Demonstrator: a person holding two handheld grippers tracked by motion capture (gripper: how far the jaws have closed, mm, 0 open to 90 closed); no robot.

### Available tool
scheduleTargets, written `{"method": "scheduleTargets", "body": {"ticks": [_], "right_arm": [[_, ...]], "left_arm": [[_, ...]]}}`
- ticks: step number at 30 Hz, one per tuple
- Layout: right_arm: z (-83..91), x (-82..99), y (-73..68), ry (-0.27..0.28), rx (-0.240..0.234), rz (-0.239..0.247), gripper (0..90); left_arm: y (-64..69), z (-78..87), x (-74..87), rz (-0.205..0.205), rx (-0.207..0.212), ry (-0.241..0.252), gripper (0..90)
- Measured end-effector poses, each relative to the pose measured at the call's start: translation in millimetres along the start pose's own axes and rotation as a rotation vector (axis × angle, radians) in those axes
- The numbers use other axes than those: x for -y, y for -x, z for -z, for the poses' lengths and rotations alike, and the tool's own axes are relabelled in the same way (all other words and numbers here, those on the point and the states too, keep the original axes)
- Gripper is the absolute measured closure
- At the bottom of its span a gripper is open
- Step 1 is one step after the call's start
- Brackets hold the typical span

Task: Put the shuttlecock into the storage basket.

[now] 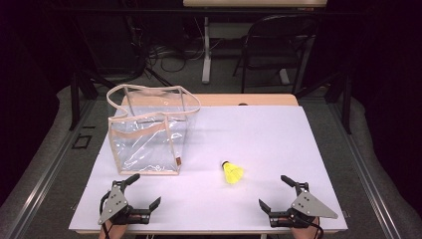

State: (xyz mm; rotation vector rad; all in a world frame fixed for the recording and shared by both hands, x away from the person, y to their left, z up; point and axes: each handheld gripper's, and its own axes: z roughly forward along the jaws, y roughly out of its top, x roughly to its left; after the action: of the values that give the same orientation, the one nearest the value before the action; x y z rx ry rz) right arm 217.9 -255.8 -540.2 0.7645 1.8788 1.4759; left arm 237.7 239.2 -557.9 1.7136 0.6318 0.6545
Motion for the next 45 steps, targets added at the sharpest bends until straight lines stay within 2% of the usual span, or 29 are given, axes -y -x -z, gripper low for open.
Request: {"method": "scheduleTargets", "body": {"ticks": [10, 11, 17, 20, 24, 29, 45], "right_arm": [[-2.9, -0.4, 0.9, -0.025, 0.003, -0.030, 0.0], [-5.1, -1.4, 1.3, -0.044, 0.009, -0.039, 0.0], [-10.2, -5.2, 0.3, -0.077, 0.013, -0.055, 0.0], [-16.3, -7.3, -1.0, -0.120, 0.014, -0.063, 0.0], [-25.9, -10.8, -2.2, -0.147, 0.003, -0.054, 0.0], [-36.3, -12.0, -3.7, -0.187, -0.008, -0.052, 0.0], [-61.9, -20.0, -1.3, -0.270, -0.055, -0.043, 0.0]], "left_arm": [[0.4, 0.5, 0.4, -0.002, -0.005, -0.002, 0.0], [0.6, 0.6, 0.8, -0.002, 0.000, -0.006, 0.0], [1.1, 1.9, 1.0, -0.001, 0.000, -0.001, 0.0], [0.4, 2.0, 1.6, 0.001, -0.010, -0.001, 0.0], [-1.2, 3.9, 1.7, 0.005, -0.022, -0.003, 0.0], [-1.5, 4.0, 1.4, 0.009, -0.020, -0.003, 0.0], [-1.4, 3.1, 1.4, -0.002, -0.020, -0.004, 0.0]]}}
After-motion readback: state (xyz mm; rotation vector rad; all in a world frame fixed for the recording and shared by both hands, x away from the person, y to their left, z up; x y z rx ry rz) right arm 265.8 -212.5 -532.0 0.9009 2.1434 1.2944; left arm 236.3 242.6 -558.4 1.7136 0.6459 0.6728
